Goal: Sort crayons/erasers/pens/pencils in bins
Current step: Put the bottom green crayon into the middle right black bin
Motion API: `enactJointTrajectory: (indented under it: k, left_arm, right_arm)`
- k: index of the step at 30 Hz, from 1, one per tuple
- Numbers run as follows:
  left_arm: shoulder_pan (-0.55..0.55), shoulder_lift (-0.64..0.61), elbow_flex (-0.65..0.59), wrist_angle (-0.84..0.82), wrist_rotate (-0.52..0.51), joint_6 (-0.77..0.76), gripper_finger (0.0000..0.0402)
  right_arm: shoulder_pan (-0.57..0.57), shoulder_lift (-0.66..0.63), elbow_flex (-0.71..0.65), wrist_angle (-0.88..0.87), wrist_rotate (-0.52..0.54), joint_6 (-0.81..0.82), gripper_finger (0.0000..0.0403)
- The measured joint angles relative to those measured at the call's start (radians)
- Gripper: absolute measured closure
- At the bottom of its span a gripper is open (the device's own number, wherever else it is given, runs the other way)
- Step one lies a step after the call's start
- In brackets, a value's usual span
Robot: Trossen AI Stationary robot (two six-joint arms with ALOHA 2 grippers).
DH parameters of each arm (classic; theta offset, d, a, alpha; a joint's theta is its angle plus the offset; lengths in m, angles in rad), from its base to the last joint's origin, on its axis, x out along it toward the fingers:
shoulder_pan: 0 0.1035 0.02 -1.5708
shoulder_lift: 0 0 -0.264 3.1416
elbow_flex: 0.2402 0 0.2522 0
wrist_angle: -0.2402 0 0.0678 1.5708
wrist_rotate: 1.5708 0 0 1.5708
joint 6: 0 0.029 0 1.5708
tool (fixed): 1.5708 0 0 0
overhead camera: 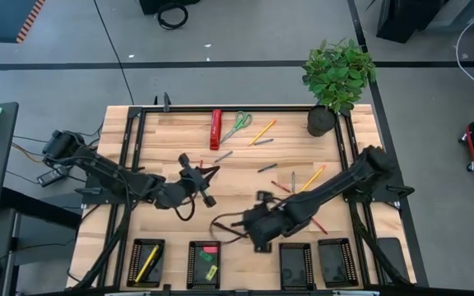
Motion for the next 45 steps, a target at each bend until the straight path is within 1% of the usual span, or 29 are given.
enactJointTrajectory:
  k: [2,5,9,12,16,20,24,27,31,33,37,39,42,45]
  left_arm:
    - [0.003,0.0,0.0,0.041,0.026,0.037,0.0383]
    - [0.008,0.0,0.0,0.057,0.062,0.068,0.0378]
    - [0.014,0.0,0.0,0.038,0.126,0.057,0.0375]
    - [0.019,0.0,0.0,-0.017,0.207,0.003,0.0377]
    - [0.019,0.001,0.0,-0.111,0.286,-0.063,0.0383]
    - [0.019,0.002,0.0,-0.191,0.294,-0.13,0.0385]
    - [0.019,0.014,0.0,-0.216,0.294,-0.17,0.0381]
    - [0.023,0.033,0.0,-0.215,0.295,-0.146,0.0377]
    - [0.054,0.047,0.0,-0.218,0.294,-0.069,0.0381]
    - [0.081,0.047,0.0,-0.207,0.294,-0.047,0.0384]
    - [0.143,0.04,0.0,-0.199,0.298,-0.036,0.0387]
    - [0.171,0.034,0.0,-0.193,0.343,-0.016,0.0385]
    - [0.214,0.033,0.0,-0.196,0.442,0.034,0.038]
    - [0.266,0.028,0.0,-0.188,0.546,0.062,0.038]
  right_arm:
    - [0.014,-0.043,-0.045,-0.054,0.064,0.062,0.024]
    - [0.031,-0.111,-0.15,-0.06,0.116,0.152,0.024]
    - [0.034,-0.196,-0.31,-0.056,0.133,0.281,0.024]
    - [0.03,-0.251,-0.435,-0.033,0.136,0.352,0.024]
    - [0.016,-0.316,-0.591,0.044,0.136,0.405,0.024]
    - [-0.013,-0.365,-0.719,0.192,0.139,0.408,0.024]
    - [-0.057,-0.377,-0.816,0.378,0.143,0.341,0.024]
    - [-0.096,-0.371,-0.85,0.446,0.13,0.279,0.024]
    - [-0.145,-0.366,-0.855,0.45,0.061,0.23,0.024]
    - [-0.162,-0.366,-0.854,0.454,0.002,0.214,0.024]
    - [-0.196,-0.366,-0.827,0.454,-0.148,0.173,0.024]
    - [-0.208,-0.366,-0.803,0.457,-0.188,0.154,0.024]
    - [-0.206,-0.362,-0.765,0.455,-0.184,0.124,0.024]
    - [-0.188,-0.337,-0.737,0.432,-0.17,0.129,0.024]
